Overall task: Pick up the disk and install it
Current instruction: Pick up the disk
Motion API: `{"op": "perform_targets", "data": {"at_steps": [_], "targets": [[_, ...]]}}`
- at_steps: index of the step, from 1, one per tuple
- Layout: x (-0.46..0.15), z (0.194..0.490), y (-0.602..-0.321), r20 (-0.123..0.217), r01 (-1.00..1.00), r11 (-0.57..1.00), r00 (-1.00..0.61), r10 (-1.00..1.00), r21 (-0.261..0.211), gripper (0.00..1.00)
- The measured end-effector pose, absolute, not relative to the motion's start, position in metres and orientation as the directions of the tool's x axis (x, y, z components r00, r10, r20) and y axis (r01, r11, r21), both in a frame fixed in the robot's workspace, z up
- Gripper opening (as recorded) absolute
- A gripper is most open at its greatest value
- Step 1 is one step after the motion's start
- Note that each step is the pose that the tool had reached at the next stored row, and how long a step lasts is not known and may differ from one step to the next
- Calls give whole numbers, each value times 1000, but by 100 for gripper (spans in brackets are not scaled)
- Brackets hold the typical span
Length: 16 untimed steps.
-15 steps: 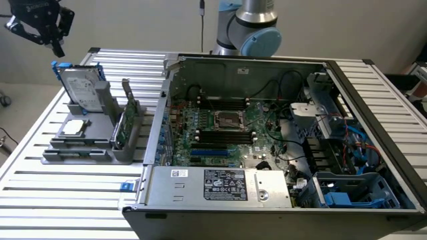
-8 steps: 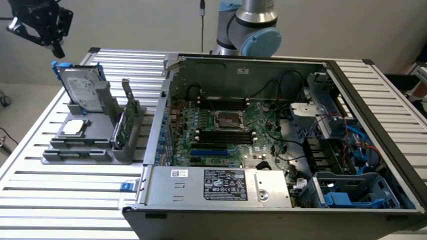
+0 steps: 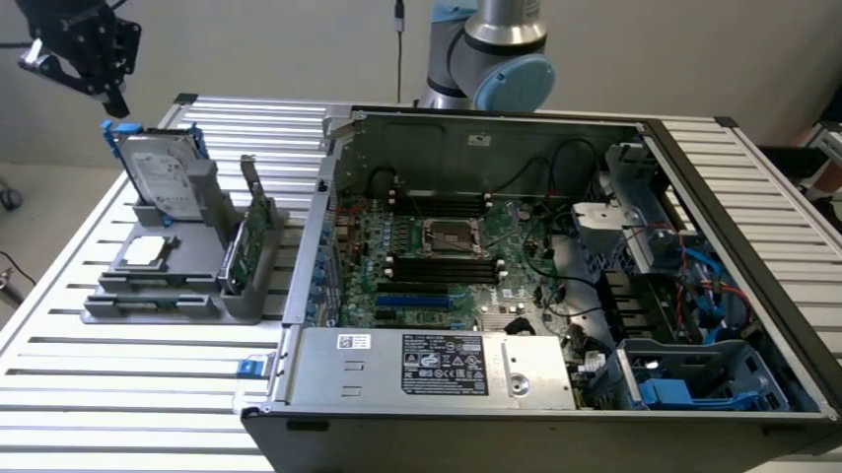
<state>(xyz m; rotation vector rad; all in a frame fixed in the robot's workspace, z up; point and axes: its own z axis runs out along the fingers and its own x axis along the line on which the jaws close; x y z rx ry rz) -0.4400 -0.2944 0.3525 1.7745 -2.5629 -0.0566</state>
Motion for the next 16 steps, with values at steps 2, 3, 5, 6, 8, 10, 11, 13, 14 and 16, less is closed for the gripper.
{"op": "perform_targets", "data": {"at_steps": [2, 3, 5, 6, 8, 10, 11, 13, 14, 16], "targets": [[-440, 352, -294, -1, -947, 318, -319, -948, 43, 11], [-440, 352, -294, -1, -953, 301, -301, -953, 43, 11], [-440, 352, -294, -1, -963, 265, -265, -964, 43, 11], [-440, 352, -294, -1, -968, 248, -249, -969, 43, 11], [-440, 352, -294, -1, -976, 213, -214, -977, 43, 11], [-440, 352, -294, -1, -983, 178, -178, -984, 43, 11], [-440, 352, -294, -1, -986, 159, -159, -987, 42, 11], [-440, 352, -294, -2, -992, 123, -123, -992, 41, 11], [-440, 352, -294, -2, -994, 105, -105, -994, 40, 11], [-440, 352, -294, -2, -997, 71, -71, -997, 39, 11]]}}
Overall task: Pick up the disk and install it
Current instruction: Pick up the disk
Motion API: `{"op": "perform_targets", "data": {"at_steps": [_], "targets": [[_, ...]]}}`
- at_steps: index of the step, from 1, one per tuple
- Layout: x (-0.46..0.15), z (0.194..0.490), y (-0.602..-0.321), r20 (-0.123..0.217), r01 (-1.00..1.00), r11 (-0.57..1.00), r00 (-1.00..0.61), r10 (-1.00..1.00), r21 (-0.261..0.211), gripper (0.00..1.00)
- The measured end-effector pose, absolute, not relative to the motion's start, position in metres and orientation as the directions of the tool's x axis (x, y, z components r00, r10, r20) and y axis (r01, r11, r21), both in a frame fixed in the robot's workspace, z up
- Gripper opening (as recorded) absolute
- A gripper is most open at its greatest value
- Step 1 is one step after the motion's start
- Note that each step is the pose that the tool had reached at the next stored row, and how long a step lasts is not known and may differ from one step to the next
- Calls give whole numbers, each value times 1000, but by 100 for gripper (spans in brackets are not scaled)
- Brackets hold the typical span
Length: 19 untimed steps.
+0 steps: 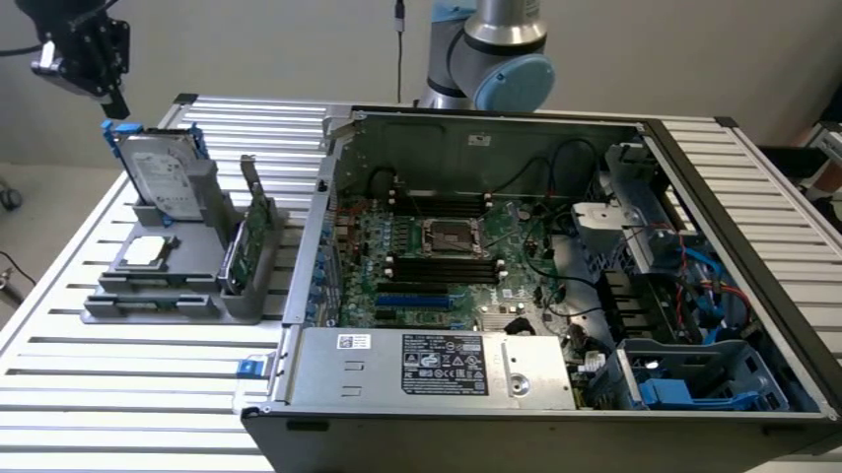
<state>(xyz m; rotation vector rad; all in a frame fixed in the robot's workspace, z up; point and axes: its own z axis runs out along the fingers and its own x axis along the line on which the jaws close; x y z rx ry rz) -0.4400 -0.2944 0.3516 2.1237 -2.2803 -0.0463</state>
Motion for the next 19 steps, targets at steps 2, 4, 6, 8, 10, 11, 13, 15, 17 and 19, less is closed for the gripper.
{"op": "perform_targets", "data": {"at_steps": [2, 4, 6, 8, 10, 11, 13, 15, 17, 19], "targets": [[-440, 352, -294, -2, -999, 39, -40, -999, 38, 11], [-440, 352, -294, -2, -999, 13, -14, -1000, 34, 11], [-440, 352, -294, -2, -999, -11, 11, -1000, 31, 11], [-440, 352, -293, -2, -999, -31, 31, -1000, 24, 11], [-440, 352, -292, -1, -999, -45, 45, -999, 12, 11], [-440, 352, -290, -1, -999, -46, 46, -999, 8, 11], [-440, 352, -289, -1, -999, -46, 46, -999, 7, 11], [-440, 352, -289, -1, -999, -46, 46, -999, 7, 11], [-440, 352, -289, -1, -999, -46, 46, -999, 7, 11], [-440, 352, -289, -1, -999, -46, 46, -999, 7, 12]]}}
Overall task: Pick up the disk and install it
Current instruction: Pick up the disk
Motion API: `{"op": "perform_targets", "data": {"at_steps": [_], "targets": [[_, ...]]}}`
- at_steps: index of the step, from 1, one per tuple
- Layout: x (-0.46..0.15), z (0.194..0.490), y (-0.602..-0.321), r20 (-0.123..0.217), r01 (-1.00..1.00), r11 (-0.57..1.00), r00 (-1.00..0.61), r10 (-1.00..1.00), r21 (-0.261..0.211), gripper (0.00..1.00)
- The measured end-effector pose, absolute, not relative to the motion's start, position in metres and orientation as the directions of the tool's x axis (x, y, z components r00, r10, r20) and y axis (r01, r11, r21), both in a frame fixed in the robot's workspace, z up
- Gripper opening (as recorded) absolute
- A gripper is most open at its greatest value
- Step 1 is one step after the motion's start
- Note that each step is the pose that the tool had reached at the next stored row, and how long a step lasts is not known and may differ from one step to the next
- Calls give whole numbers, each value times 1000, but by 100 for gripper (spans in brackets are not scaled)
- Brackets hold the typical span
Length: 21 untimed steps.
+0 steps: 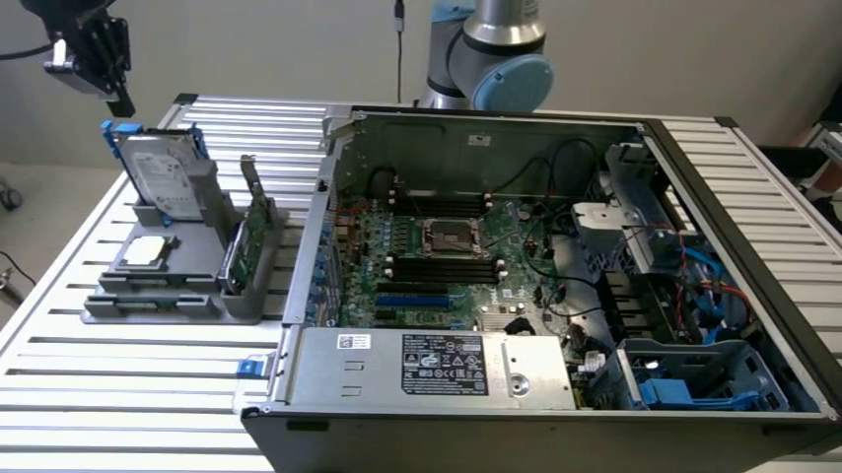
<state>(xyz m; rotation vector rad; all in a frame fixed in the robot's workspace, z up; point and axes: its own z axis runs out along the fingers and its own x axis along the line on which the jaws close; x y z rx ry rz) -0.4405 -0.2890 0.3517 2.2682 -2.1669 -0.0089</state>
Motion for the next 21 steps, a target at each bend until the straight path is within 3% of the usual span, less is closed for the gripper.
{"op": "perform_targets", "data": {"at_steps": [2, 3, 6, 8, 9, 21], "targets": [[-441, 352, -289, -1, -999, -46, 46, -999, 7, 24], [-441, 352, -289, -1, -999, -46, 46, -999, 7, 24], [-442, 351, -289, -1, -999, -46, 46, -999, 7, 42], [-442, 349, -289, -1, -999, -46, 46, -999, 7, 42], [-442, 347, -289, -1, -999, -46, 46, -999, 7, 48], [-443, 326, -290, -1, -999, -46, 46, -999, 7, 48]]}}
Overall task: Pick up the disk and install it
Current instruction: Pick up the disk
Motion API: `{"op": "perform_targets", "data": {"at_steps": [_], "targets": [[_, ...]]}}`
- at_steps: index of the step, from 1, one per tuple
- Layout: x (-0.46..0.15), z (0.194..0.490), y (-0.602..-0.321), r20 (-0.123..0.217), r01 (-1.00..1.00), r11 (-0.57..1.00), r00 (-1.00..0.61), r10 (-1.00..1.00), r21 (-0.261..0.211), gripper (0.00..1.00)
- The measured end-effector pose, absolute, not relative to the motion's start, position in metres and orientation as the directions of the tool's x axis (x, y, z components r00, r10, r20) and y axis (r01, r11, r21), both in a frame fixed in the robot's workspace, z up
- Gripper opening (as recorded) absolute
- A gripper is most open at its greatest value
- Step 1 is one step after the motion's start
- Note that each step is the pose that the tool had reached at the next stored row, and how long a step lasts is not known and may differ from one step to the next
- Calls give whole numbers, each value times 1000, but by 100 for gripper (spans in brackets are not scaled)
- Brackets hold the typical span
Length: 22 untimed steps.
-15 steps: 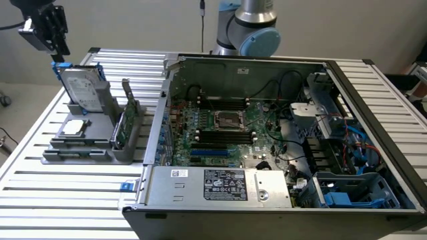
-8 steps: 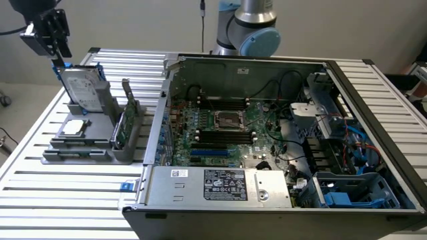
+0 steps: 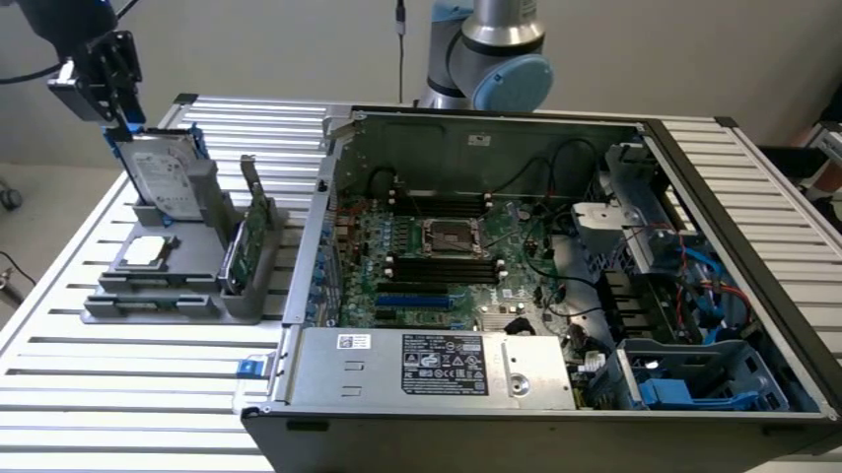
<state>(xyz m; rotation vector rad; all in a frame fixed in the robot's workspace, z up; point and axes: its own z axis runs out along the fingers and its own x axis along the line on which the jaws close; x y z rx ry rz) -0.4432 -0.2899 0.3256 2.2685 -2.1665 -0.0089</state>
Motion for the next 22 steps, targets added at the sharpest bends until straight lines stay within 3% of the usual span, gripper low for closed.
{"op": "perform_targets", "data": {"at_steps": [22], "targets": [[-450, 287, -283, -1, -999, -46, 46, -999, 7, 48]]}}
